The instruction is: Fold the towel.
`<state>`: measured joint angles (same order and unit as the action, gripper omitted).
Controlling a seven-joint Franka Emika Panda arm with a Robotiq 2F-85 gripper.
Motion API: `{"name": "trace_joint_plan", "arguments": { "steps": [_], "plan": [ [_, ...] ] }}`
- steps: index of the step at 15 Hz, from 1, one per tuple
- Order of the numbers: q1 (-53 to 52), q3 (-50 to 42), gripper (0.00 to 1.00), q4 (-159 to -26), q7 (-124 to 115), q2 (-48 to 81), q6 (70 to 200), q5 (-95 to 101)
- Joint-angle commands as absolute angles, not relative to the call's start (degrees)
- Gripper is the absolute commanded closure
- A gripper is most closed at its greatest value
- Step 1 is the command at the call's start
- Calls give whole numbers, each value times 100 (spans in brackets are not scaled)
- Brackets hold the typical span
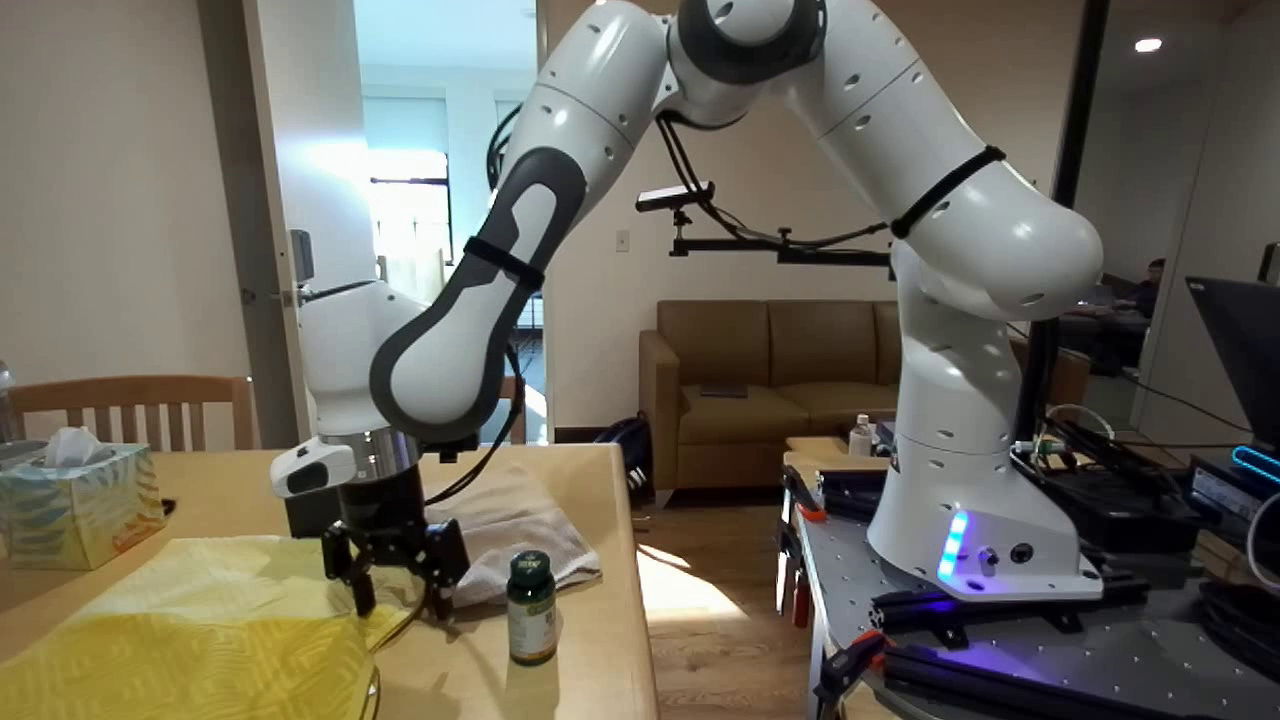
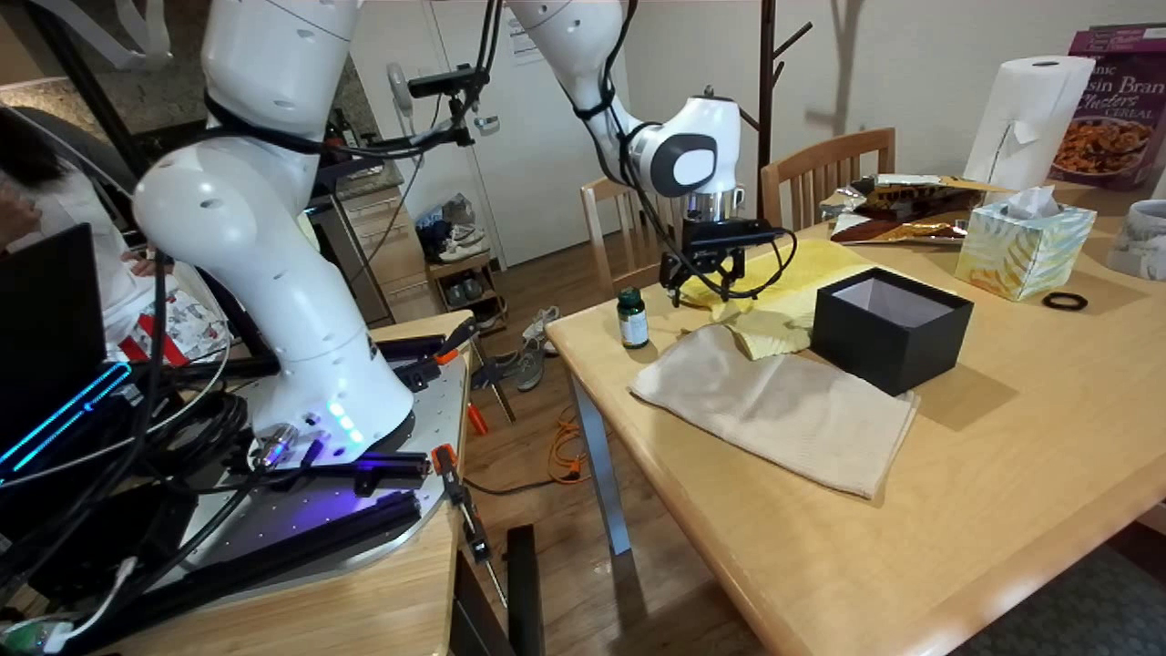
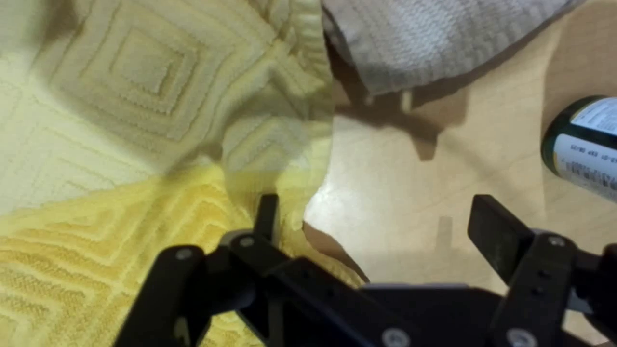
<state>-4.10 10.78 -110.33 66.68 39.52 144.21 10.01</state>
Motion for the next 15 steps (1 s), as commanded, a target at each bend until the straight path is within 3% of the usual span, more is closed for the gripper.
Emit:
{"name": "trace_joint_plan", "arguments": {
  "steps": [1, 15],
  "plan": [
    [-509, 1021, 0, -11309, 6382, 3595, 14538, 1166],
    [-282, 1205, 0, -10973, 6743, 3975, 14323, 976]
  ]
}}
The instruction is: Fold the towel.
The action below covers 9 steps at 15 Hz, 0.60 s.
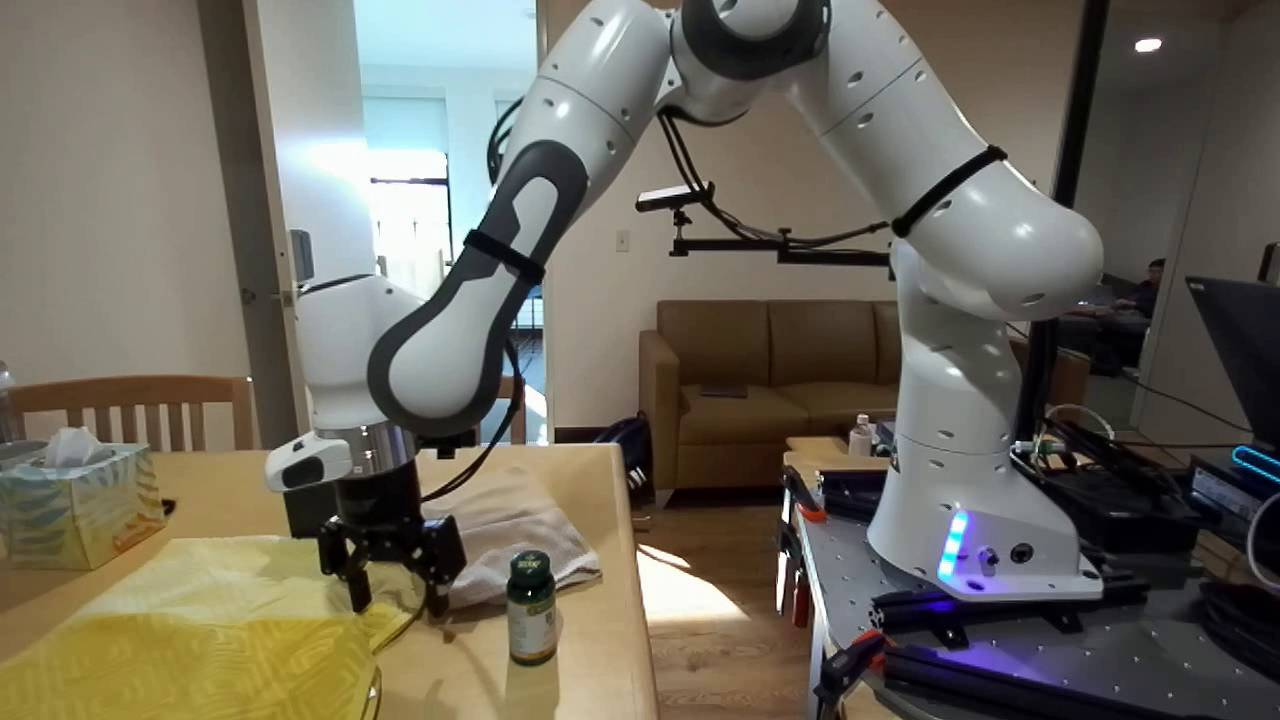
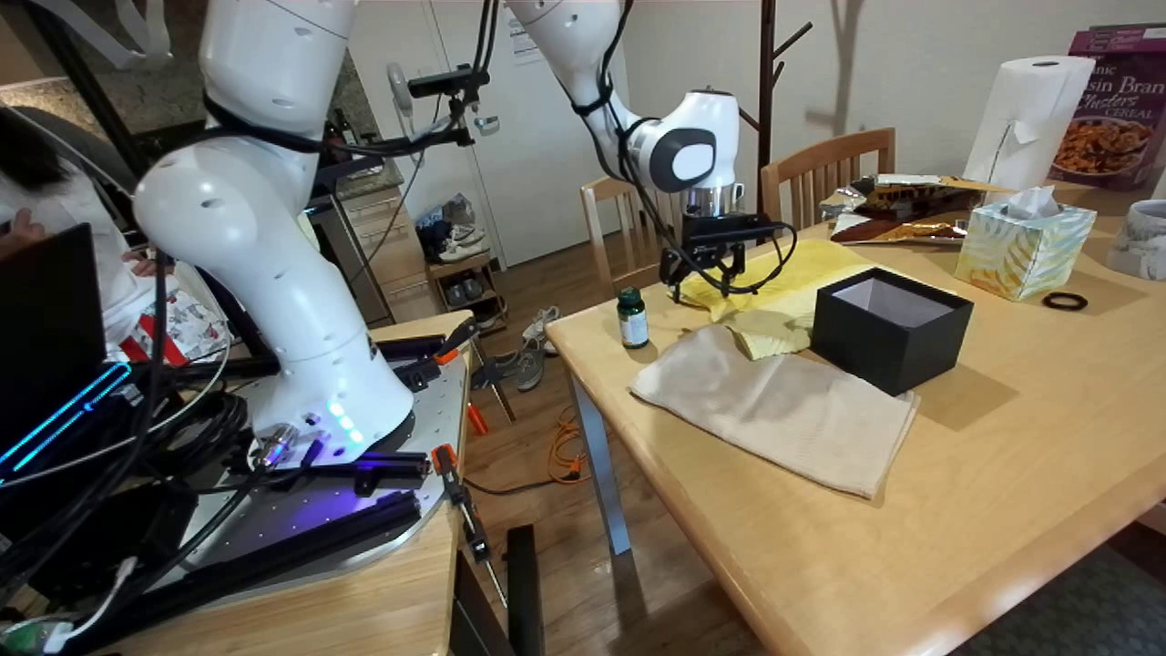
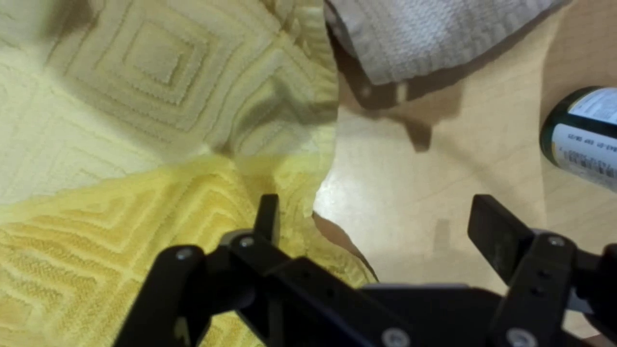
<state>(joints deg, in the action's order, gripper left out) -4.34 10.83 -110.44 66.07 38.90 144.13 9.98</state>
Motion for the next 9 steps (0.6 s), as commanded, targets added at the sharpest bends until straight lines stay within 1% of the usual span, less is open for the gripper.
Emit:
{"name": "trace_joint_plan", "arguments": {
  "steps": [1, 6, 7, 8, 9],
  "plan": [
    [-252, 1226, 0, -10954, 6777, 4013, 14314, 961],
    [-296, 1162, 0, -10971, 6745, 4075, 14558, 1093],
    [-288, 1169, 25, -10978, 6755, 4077, 14592, 1091],
    [-285, 1169, 28, -10958, 6775, 4095, 14597, 1100],
    [-271, 1184, 33, -10946, 6810, 4110, 14597, 1092]
  ]
}}
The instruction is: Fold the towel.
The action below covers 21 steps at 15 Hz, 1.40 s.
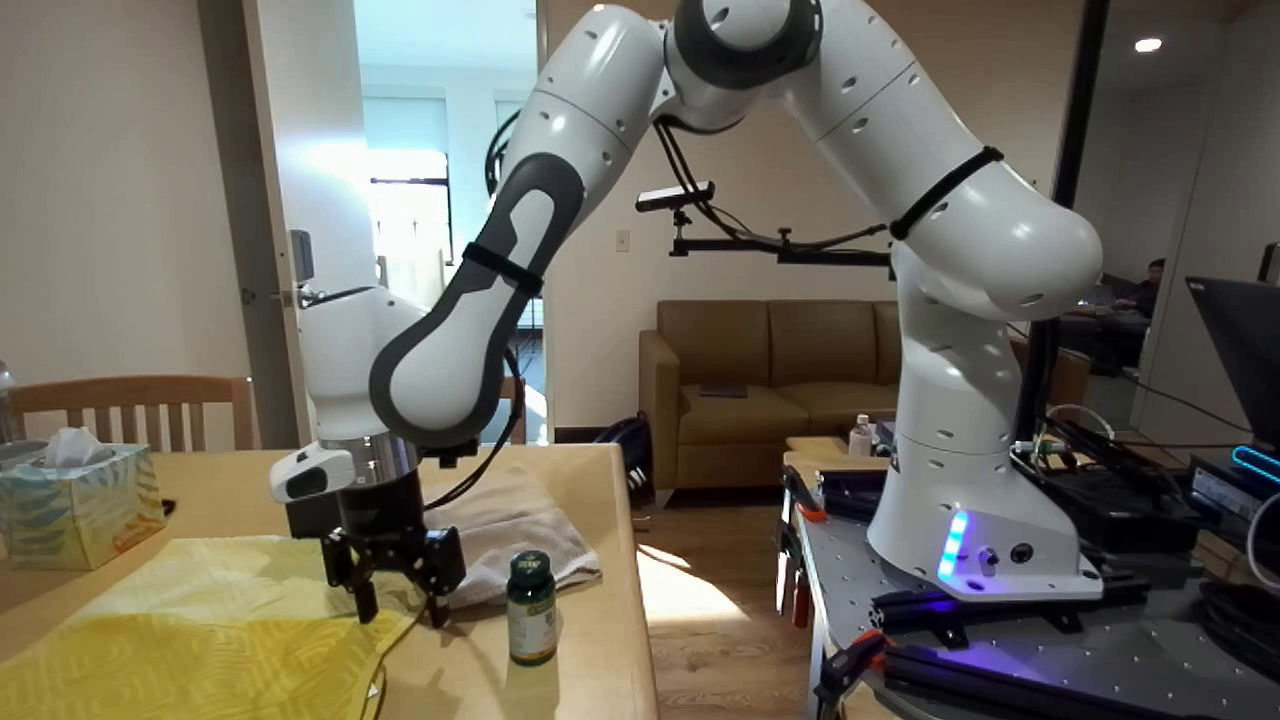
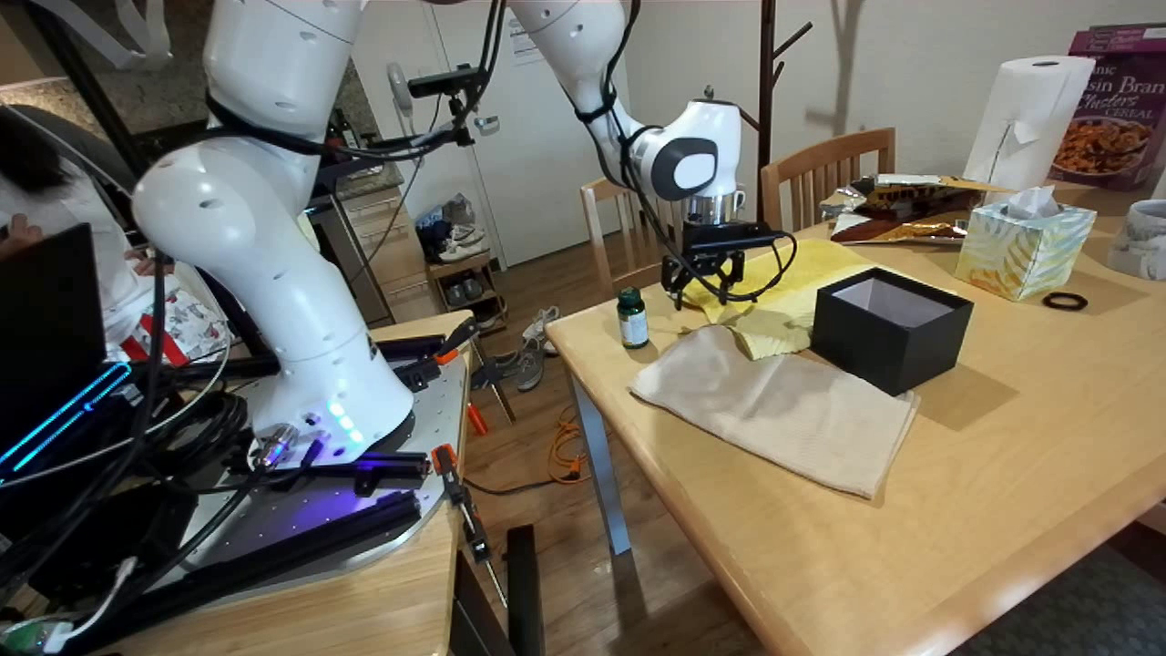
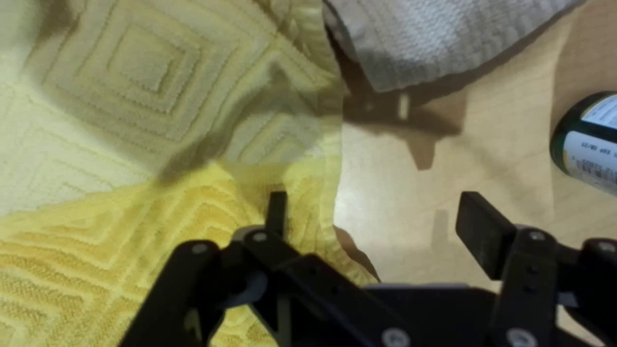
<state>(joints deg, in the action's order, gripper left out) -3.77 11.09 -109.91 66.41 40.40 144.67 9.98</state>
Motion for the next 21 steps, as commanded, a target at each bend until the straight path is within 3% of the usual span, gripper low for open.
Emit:
{"name": "trace_joint_plan", "arguments": {
  "steps": [1, 4, 5, 7, 11, 18, 19, 21],
  "plan": [
    [-285, 1170, 40, -10941, 6817, 4117, 14594, 1111],
    [-235, 1214, 60, -10953, 6900, 4127, 14615, 1056],
    [-235, 1212, 17, -10952, 6921, 4125, 14593, 1063],
    [-234, 1212, 19, -10945, 6931, 4125, 14569, 1051],
    [-231, 1219, 0, -10826, 6919, 4226, 14463, 1008],
    [-153, 1280, 0, -10589, 6988, 4485, 14401, 964],
    [-133, 1292, 25, -10563, 6993, 4516, 14398, 958],
    [-122, 1298, 33, -10504, 6987, 4569, 14382, 962]
  ]
}}
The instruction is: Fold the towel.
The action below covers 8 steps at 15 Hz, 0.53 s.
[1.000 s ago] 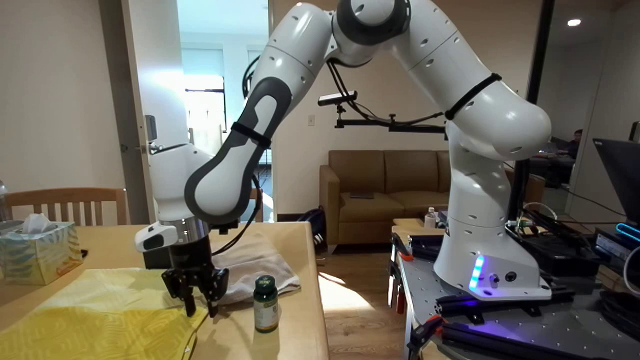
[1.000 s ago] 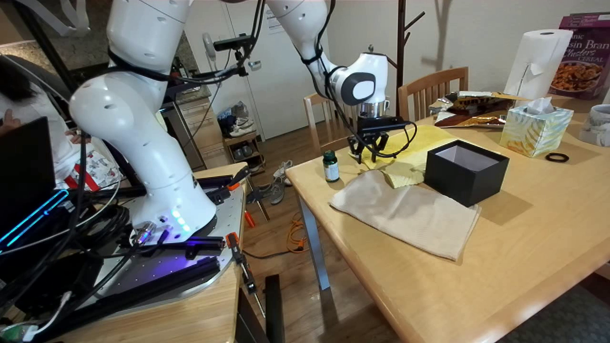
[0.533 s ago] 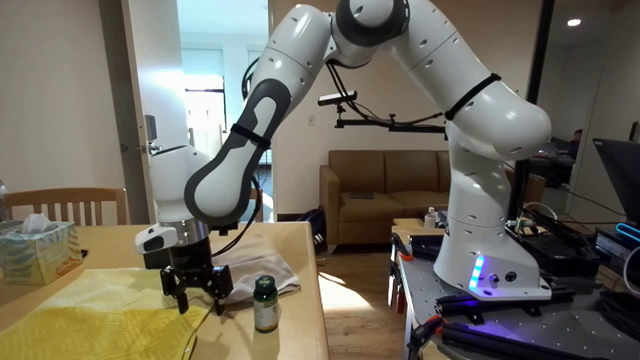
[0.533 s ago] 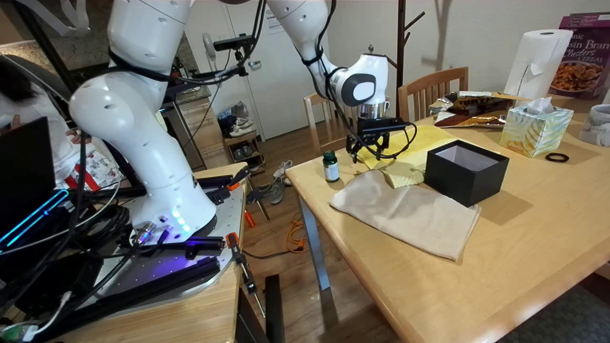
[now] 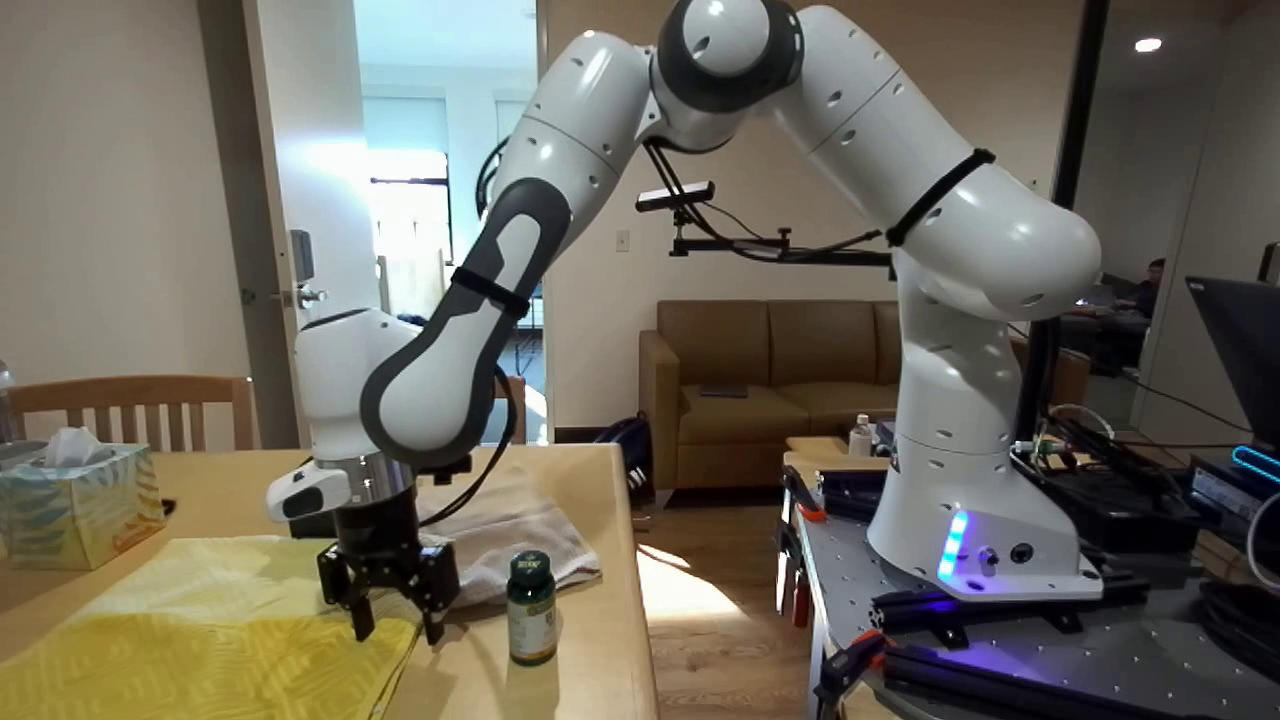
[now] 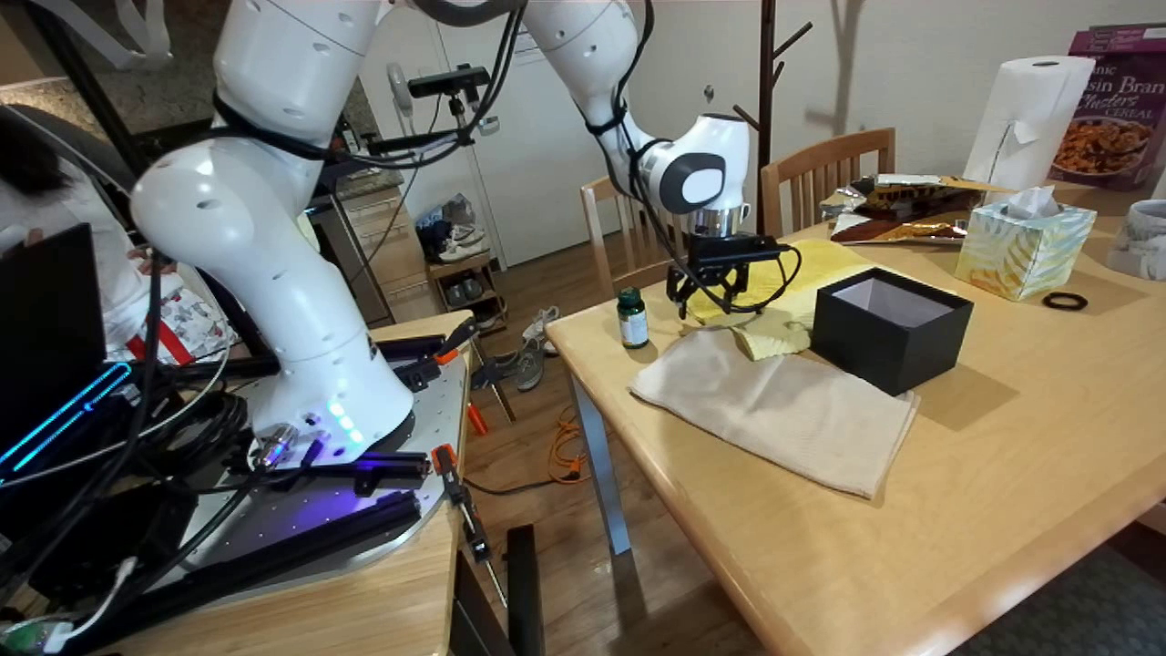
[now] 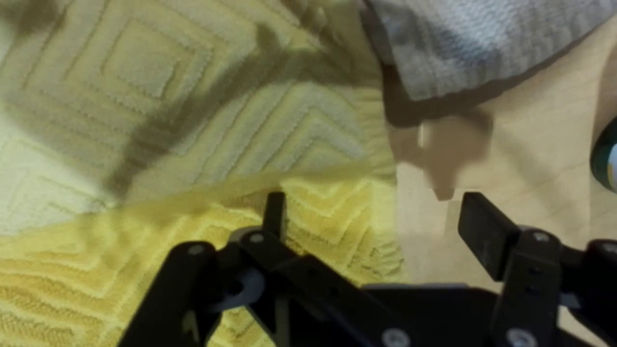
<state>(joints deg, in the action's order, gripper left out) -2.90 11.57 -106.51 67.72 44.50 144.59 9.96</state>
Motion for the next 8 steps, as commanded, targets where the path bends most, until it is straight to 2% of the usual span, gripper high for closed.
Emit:
{"name": "trace_joint_plan", "arguments": {
  "steps": [1, 8],
  "plan": [
    [-119, 1300, 40, -10475, 6986, 4589, 14377, 967],
    [-117, 1328, 85, -10400, 6978, 4550, 14323, 960]
  ]
}}
